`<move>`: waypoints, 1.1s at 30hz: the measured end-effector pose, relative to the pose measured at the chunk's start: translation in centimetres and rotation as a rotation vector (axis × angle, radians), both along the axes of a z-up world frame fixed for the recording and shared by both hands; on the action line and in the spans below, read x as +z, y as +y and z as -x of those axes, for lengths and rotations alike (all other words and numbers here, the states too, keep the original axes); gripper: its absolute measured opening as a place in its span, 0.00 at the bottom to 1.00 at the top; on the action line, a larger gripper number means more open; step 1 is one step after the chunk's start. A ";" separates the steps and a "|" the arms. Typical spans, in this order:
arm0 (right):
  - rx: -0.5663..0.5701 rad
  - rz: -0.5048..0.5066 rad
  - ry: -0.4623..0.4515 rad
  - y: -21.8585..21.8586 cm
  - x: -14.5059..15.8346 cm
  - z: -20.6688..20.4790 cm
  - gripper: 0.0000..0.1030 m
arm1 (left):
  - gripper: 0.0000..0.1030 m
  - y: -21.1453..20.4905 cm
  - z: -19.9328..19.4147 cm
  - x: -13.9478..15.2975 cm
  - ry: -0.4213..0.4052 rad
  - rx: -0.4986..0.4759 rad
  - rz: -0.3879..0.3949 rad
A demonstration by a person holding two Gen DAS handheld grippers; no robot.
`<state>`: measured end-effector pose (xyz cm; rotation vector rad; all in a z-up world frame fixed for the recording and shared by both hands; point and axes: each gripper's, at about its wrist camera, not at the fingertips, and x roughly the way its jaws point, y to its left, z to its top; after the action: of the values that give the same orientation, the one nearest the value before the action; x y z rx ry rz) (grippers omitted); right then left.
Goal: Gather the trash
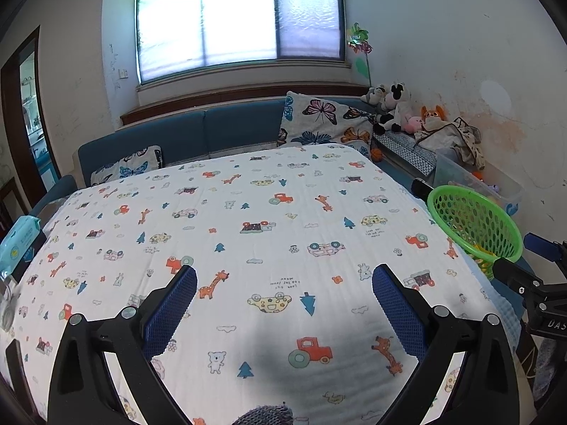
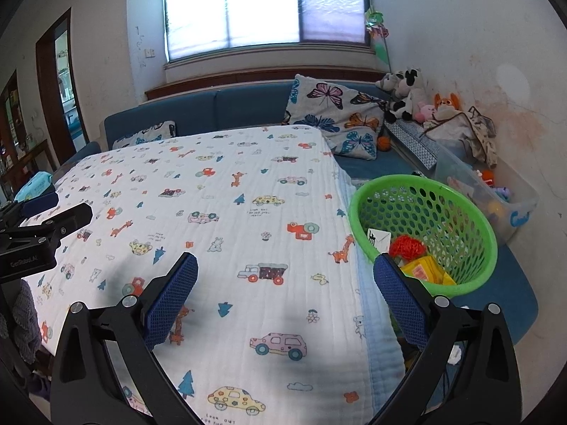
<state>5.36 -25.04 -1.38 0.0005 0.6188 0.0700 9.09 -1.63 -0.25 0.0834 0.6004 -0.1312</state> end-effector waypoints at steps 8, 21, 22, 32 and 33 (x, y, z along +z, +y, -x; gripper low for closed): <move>0.004 0.000 -0.004 0.2 0.1 0.1 0.96 | 0.93 0.3 0.3 -0.1 0.002 0.009 0.000; 0.007 -0.001 -0.001 0.3 0.0 0.1 0.96 | 0.93 0.3 0.3 -0.3 0.007 0.016 -0.001; 0.007 0.000 -0.002 0.3 0.0 0.1 0.96 | 0.93 0.4 0.3 -0.3 0.008 0.016 0.000; 0.009 0.000 0.001 0.4 -0.1 0.2 0.96 | 0.93 0.4 0.4 -0.3 0.006 0.018 0.003; 0.007 0.001 0.000 0.4 -0.1 0.1 0.96 | 0.93 0.4 0.4 -0.4 0.007 0.019 0.002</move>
<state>5.23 -24.64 -1.45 -0.0025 0.6191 0.0766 8.73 -1.27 -0.61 0.0752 0.6080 -0.1134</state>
